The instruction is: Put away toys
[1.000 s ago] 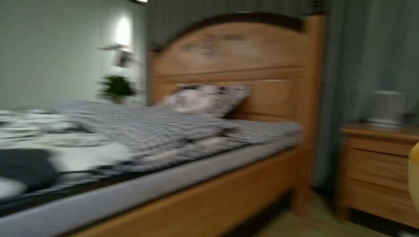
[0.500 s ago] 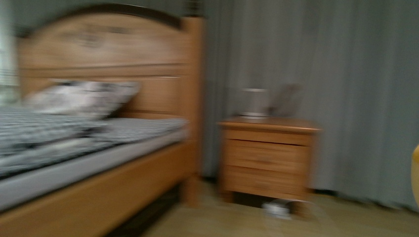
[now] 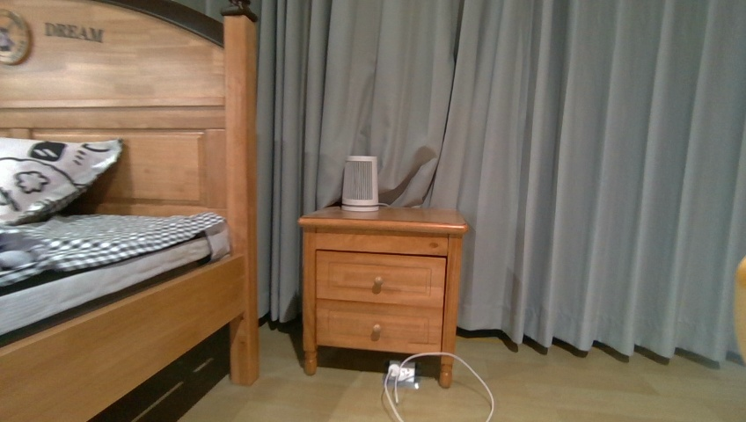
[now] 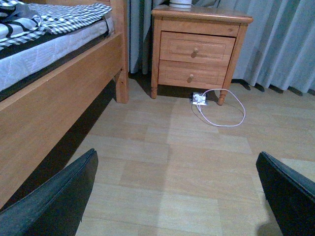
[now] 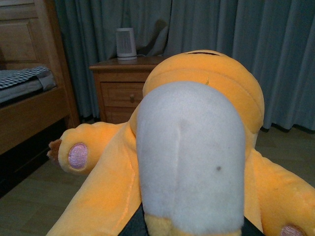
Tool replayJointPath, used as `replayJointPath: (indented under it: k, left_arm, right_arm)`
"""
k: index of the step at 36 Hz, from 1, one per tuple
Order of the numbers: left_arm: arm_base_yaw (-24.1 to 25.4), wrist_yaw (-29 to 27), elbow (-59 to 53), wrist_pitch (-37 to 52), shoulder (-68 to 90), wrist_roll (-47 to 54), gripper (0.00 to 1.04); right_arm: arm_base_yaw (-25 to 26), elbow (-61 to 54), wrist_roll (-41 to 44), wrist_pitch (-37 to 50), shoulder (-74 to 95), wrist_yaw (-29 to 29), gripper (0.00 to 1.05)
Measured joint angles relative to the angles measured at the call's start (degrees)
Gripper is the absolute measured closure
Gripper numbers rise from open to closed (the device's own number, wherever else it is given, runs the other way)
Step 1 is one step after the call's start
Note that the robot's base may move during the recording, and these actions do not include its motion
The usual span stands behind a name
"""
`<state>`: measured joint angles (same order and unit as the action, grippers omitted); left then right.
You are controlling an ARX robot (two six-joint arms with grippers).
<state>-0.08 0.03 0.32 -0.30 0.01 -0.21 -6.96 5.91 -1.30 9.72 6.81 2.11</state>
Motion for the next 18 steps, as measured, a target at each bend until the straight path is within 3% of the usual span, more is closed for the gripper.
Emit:
replayJointPath:
  k: [18]
  left_arm:
    - [0.0, 0.1, 0.0, 0.0, 0.0, 0.0, 0.06]
  right_arm:
    - [-0.1, 0.0, 0.0, 0.0, 0.0, 0.0, 0.96]
